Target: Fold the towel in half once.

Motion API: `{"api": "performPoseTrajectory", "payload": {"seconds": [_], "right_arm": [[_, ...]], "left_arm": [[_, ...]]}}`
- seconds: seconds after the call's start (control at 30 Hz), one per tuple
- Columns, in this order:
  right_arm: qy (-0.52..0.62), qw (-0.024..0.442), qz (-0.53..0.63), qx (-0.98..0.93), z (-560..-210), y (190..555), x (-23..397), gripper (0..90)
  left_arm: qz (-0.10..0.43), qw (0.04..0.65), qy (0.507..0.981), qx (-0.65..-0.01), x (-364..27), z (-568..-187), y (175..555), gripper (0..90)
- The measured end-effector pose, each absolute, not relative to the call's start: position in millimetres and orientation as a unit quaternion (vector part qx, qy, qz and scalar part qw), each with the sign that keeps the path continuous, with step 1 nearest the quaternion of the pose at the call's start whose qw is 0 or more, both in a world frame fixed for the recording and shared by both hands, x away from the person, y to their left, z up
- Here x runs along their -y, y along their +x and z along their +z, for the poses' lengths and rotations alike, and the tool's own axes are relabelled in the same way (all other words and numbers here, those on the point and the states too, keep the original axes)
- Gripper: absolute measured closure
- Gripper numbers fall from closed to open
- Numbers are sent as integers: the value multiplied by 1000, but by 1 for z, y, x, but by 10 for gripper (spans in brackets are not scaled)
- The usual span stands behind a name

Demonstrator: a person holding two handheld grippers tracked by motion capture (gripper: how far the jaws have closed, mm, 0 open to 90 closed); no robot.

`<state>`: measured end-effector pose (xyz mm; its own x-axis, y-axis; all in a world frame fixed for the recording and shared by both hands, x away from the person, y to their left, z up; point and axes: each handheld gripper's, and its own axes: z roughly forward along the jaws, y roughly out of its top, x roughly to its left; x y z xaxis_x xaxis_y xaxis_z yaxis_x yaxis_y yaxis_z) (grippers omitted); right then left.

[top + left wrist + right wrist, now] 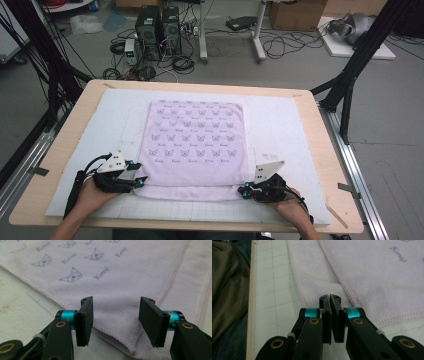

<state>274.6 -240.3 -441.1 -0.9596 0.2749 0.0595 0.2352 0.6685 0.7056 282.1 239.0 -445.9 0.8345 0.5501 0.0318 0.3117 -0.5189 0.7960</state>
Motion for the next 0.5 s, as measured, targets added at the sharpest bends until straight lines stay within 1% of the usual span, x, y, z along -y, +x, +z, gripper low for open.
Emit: {"api": "performPoseTrajectory", "payload": {"seconds": [0.23, 0.33, 0.4, 0.43, 0.47, 0.5], "right_arm": [[142, 20, 377, -915, -436, 270, 253, 889], [150, 27, 400, -904, -431, 273, 254, 783], [158, 39, 405, -900, -429, 276, 253, 744], [163, 48, 405, -899, -428, 278, 251, 713], [165, 53, 405, -898, -428, 281, 250, 709], [168, 59, 403, -898, -428, 285, 248, 694]], "left_arm": [[142, 421, 861, -248, -242, -446, 278, 456], [142, 426, 859, -247, -243, -444, 276, 460], [139, 429, 859, -242, -243, -443, 275, 467], [135, 431, 860, -239, -242, -443, 275, 487], [131, 431, 862, -234, -241, -443, 275, 512], [130, 430, 862, -236, -240, -443, 275, 516]]}}
